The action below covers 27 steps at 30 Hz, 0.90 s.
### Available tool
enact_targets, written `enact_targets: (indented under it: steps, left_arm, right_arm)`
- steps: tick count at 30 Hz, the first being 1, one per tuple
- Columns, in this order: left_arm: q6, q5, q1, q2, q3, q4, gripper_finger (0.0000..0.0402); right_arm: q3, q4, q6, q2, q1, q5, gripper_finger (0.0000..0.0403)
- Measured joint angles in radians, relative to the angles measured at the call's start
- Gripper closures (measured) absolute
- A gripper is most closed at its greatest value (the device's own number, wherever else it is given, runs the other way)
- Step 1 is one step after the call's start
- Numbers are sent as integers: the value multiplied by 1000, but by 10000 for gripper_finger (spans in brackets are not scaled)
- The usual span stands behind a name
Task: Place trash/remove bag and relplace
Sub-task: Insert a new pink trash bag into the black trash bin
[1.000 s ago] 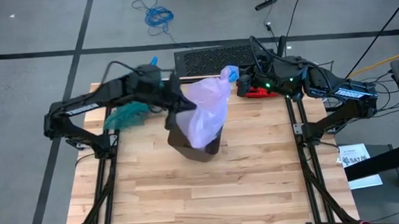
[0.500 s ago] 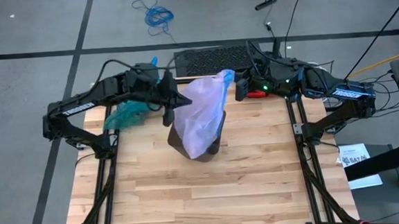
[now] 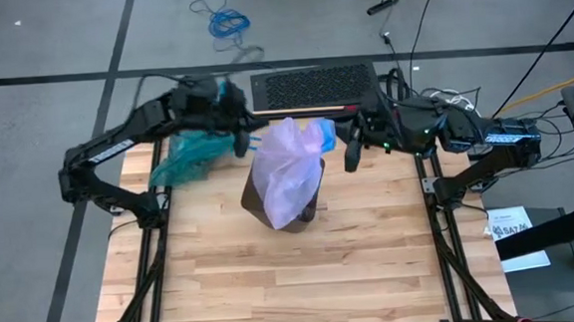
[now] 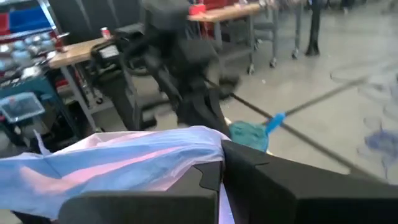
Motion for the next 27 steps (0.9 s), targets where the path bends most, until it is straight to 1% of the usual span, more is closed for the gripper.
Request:
enact_targets:
  steps: [2,3,7,9,16,20,23,24,27]
  left_arm:
    - [-13,43,-8,26,-2,3,402]
    - [-15,49,-10,34,-3,2,402]
    - [-9,41,-1,33,-2,58,402]
    - [-9,39,11,26,8,59,402]
    - [-15,39,31,-13,37,59,402]
    - [-16,48,31,-45,52,61,402]
    - [-18,108,31,-64,64,58,402]
    - [-17,144,31,-68,68,60,402]
    - [17,330,26,-83,69,54,402]
  right_arm:
    - [0,26,-63,0,15,4,403]
    - [0,44,-97,0,18,7,403]
    - [0,117,-237,0,19,15,403]
    - [0,128,-302,0,16,15,403]
    - [0,122,-400,0,15,15,403]
    - [0,146,-472,0,-20,35,403]
    - [0,155,-503,0,-53,38,403]
    - [0,155,-511,0,-66,37,403]
    - [0,157,-520,0,-98,35,403]
